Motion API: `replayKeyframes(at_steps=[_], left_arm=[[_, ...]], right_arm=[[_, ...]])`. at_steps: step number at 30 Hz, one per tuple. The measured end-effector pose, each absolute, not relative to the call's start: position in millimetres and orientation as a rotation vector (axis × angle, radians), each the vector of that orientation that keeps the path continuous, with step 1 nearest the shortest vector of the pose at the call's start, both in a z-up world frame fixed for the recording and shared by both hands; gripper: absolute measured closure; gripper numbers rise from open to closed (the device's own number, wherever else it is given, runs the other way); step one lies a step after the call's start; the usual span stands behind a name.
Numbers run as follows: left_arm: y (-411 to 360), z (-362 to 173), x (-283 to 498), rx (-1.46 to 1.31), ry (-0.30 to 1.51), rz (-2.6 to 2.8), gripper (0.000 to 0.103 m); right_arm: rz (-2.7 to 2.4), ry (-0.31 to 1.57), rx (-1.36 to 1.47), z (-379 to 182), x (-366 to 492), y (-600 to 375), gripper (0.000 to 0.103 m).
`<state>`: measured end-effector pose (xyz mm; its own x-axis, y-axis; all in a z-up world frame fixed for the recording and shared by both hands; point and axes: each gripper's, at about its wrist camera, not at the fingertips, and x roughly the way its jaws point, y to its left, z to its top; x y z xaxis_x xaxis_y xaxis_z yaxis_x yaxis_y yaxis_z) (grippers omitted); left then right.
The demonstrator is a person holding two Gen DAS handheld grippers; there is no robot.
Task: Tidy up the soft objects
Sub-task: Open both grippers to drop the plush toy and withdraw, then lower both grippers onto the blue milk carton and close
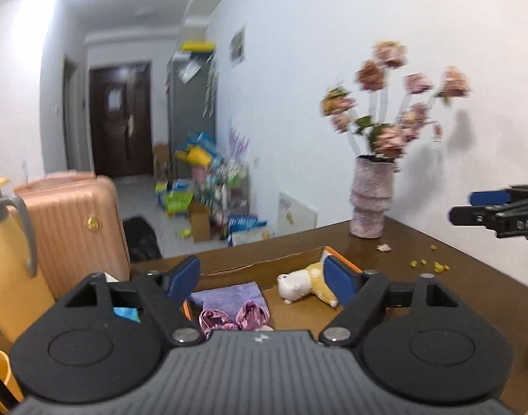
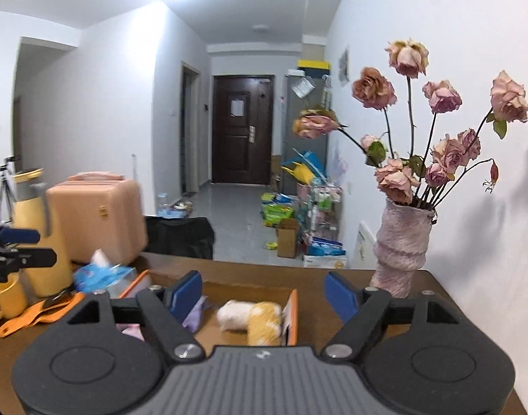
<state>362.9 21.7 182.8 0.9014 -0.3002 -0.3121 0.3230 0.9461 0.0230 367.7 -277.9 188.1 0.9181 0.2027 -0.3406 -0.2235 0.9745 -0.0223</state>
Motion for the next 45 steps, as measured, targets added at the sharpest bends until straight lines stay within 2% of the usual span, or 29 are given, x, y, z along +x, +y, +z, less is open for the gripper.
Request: replayKeyframes(at_steps=[8, 13, 18, 24, 26, 28, 30, 32, 34, 36, 37, 40, 42, 45], left_arm=[[25.6, 118.7, 252.8, 0.117, 0.269, -0.285, 0.016], [31.6, 65.4, 206.7, 0.052, 0.346, -0.226, 0.015], [39.2, 37.5, 195.7, 0.001, 0.444, -0.244, 0.015], [34.0, 30.5, 212.3, 0.002, 0.464, -0.278, 0.015], [31.5, 25.3, 218.6, -0.008, 0.481, -0.296, 0.016], [29.9, 22.1, 229.7, -0.023, 0.499, -0.320, 0.019], [26.2, 19.9, 245.4, -0.033, 0.522, -0.331, 0.027], [24.0, 17.8, 264.9, -0.057, 0.541, -0.343, 0.031], [20.4, 13.7, 286.6, -0.078, 0.564, -0.369, 0.035], [15.2, 7.4, 309.3, -0.095, 0.605, -0.390, 0.045], [13.2, 4.2, 317.5, -0.104, 0.620, -0.399, 0.046], [10.6, -7.3, 342.0, -0.158, 0.680, -0.433, 0.059], [12.0, -14.0, 351.2, -0.194, 0.715, -0.451, 0.069], [16.1, -22.2, 352.5, -0.243, 0.762, -0.469, 0.077]], right_arm=[[0.287, 0.331, -0.061, 119.9, 272.3, -265.3, 0.018], [0.288, 0.343, -0.029, 64.8, 217.7, -254.5, 0.018], [0.312, 0.426, 0.014, 25.8, 183.2, -245.5, 0.018], [0.332, 0.461, 0.007, 14.4, 181.4, -237.9, 0.021], [0.342, 0.472, 0.040, 13.0, 187.5, -237.5, 0.029], [0.349, 0.481, 0.068, 10.5, 195.8, -236.3, 0.031], [0.348, 0.499, 0.095, 5.6, 205.5, -233.9, 0.037], [0.356, 0.525, 0.124, 0.3, 218.5, -229.7, 0.049], [0.368, 0.556, 0.166, -4.9, 232.6, -225.1, 0.053], [0.380, 0.589, 0.219, -10.8, 247.4, -220.1, 0.060], [0.381, 0.603, 0.239, -13.5, 253.6, -217.6, 0.064], [0.382, 0.626, 0.289, -20.5, 269.9, -209.8, 0.075], [0.385, 0.643, 0.331, -25.4, 279.9, -207.6, 0.076], [0.395, 0.674, 0.376, -33.5, 291.3, -204.8, 0.079]])
